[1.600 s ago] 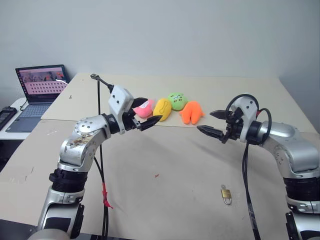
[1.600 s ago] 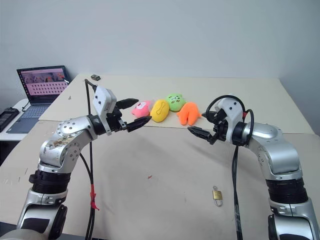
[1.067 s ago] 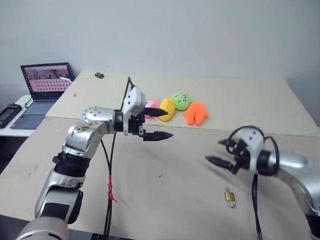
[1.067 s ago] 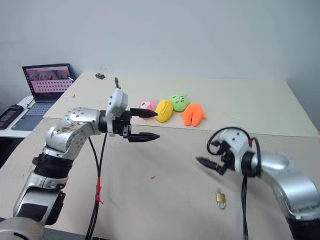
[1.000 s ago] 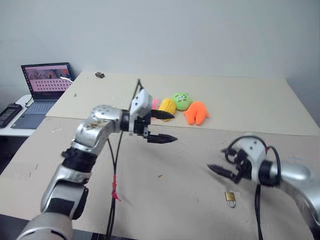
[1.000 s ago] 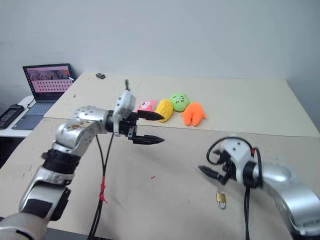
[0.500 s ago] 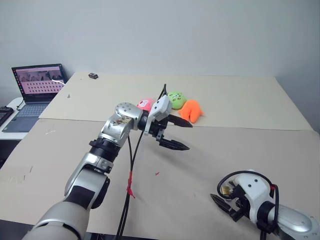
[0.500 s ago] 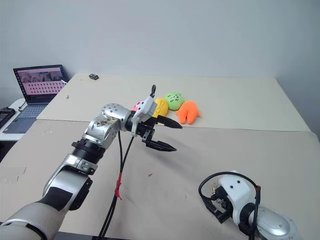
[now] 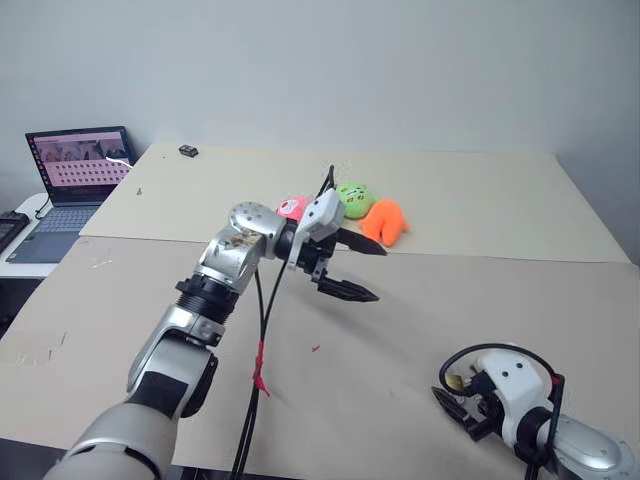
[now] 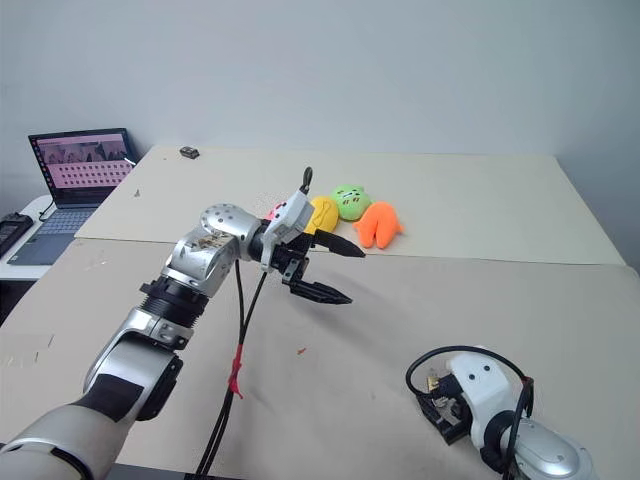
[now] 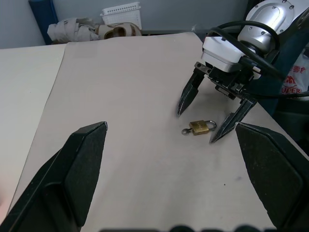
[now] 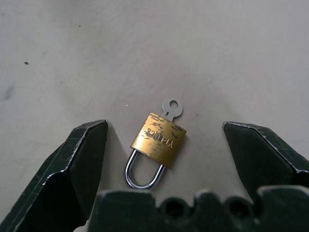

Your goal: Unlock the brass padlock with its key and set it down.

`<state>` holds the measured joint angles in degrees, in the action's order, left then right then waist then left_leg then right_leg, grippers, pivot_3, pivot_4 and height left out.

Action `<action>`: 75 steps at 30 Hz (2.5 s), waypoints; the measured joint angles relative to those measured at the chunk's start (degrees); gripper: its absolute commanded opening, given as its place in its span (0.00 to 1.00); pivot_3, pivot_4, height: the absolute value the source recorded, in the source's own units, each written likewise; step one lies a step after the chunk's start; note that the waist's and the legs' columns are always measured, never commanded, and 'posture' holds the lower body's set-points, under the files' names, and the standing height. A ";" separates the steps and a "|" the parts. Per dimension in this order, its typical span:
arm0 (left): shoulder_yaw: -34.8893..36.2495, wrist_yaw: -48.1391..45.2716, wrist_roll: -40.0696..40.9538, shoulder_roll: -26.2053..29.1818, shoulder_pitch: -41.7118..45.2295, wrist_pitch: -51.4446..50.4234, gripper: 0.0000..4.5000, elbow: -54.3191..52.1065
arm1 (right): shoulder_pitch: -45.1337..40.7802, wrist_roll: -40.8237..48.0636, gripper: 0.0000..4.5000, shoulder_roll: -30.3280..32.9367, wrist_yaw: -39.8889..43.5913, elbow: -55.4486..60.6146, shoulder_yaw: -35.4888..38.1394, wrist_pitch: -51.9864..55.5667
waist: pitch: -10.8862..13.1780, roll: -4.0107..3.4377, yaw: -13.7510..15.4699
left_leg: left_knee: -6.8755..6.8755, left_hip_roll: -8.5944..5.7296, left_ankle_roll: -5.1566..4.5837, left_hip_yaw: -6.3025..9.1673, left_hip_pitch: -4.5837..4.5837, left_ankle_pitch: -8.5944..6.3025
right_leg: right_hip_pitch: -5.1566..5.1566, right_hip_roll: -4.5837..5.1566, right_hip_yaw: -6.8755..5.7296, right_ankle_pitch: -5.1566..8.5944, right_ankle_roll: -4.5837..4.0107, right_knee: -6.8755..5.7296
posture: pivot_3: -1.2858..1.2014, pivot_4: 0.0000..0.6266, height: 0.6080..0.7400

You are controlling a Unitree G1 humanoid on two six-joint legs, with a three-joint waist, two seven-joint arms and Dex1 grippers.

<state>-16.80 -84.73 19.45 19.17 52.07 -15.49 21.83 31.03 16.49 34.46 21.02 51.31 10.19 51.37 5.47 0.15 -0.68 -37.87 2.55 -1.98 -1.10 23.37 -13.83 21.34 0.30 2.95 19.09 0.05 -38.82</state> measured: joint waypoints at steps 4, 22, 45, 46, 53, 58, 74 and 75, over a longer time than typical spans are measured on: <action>0.12 0.42 0.01 1.01 -0.31 -1.08 1.00 -0.77 | 1.06 -1.85 1.00 -0.22 0.11 -1.55 -1.10 -3.66 | 0.01 0.03 0.03 | -0.03 -0.01 0.00 0.01 -0.02 0.00 | -0.02 0.00 0.05 0.01 0.02 -0.04 | 0.52 0.24 0.32; 0.18 0.31 -0.12 1.48 -0.33 -1.14 1.00 -1.02 | 6.12 -4.56 0.30 -2.23 0.09 -2.82 -2.94 -10.80 | -0.04 0.11 0.69 | -0.11 -0.10 -0.01 0.01 -0.06 -0.01 | -0.10 -0.09 0.50 0.06 0.11 -0.08 | 0.52 0.24 0.32; 3.42 5.94 -1.17 7.43 -5.10 -2.50 1.00 -6.68 | -24.43 -4.06 0.20 7.14 10.55 -12.73 -13.65 -7.26 | -0.05 0.07 -0.40 | -0.12 -0.18 -0.09 0.15 -0.09 -0.05 | 0.00 -0.47 1.11 0.04 0.20 -0.30 | 0.52 0.24 0.32; 3.66 6.61 -1.26 8.42 -6.29 -2.98 1.00 -7.95 | -26.86 -4.00 0.20 7.14 11.76 -14.16 -15.33 -7.29 | -0.08 0.02 -0.27 | -0.13 -0.21 -0.09 0.25 -0.08 -0.05 | 0.00 -0.51 1.09 0.01 0.14 -0.39 | 0.52 0.24 0.32; 10.26 12.53 -1.04 20.18 -23.94 -10.15 1.00 -25.23 | -48.81 -6.09 0.20 4.36 23.91 -31.82 -28.36 -13.99 | -0.12 -0.06 0.07 | -0.30 0.17 -0.36 0.79 -0.04 -0.21 | 0.61 -0.80 1.08 -0.18 -0.20 -1.06 | 0.52 0.24 0.32; 12.94 14.56 -0.95 25.25 -33.32 -11.06 1.00 -34.94 | -56.66 -6.52 0.20 0.53 31.17 -41.39 -33.77 -19.26 | -0.13 -0.08 1.42 | -0.42 0.18 -0.37 0.87 0.11 -0.22 | 0.80 -0.78 1.00 -0.19 -0.21 -1.29 | 0.52 0.24 0.32; 16.47 22.67 2.17 25.86 -37.65 -15.42 1.00 -43.26 | -60.38 -8.52 0.99 -2.91 40.20 -52.50 -36.04 -25.73 | -0.13 -0.09 1.15 | -0.43 0.29 -0.36 0.66 -0.12 -0.21 | 0.86 -0.88 0.94 -0.19 -0.22 -1.29 | 0.52 0.24 0.32; 16.02 22.59 2.19 25.64 -36.97 -15.17 1.00 -42.94 | -60.15 -8.28 0.99 -2.16 40.57 -51.54 -35.42 -25.20 | -0.13 -0.09 1.20 | -0.42 0.29 -0.36 0.67 -0.10 -0.21 | 0.86 -0.87 0.94 -0.20 -0.23 -1.31 | 0.52 0.24 0.32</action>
<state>-0.78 -62.13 21.64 44.81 15.10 -30.65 -21.10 -29.12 8.20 32.30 61.59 -0.23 -25.22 26.17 5.35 0.06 0.52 -38.29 2.83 -2.33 -0.44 23.27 -14.04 22.20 -0.57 3.90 18.89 -0.18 -40.12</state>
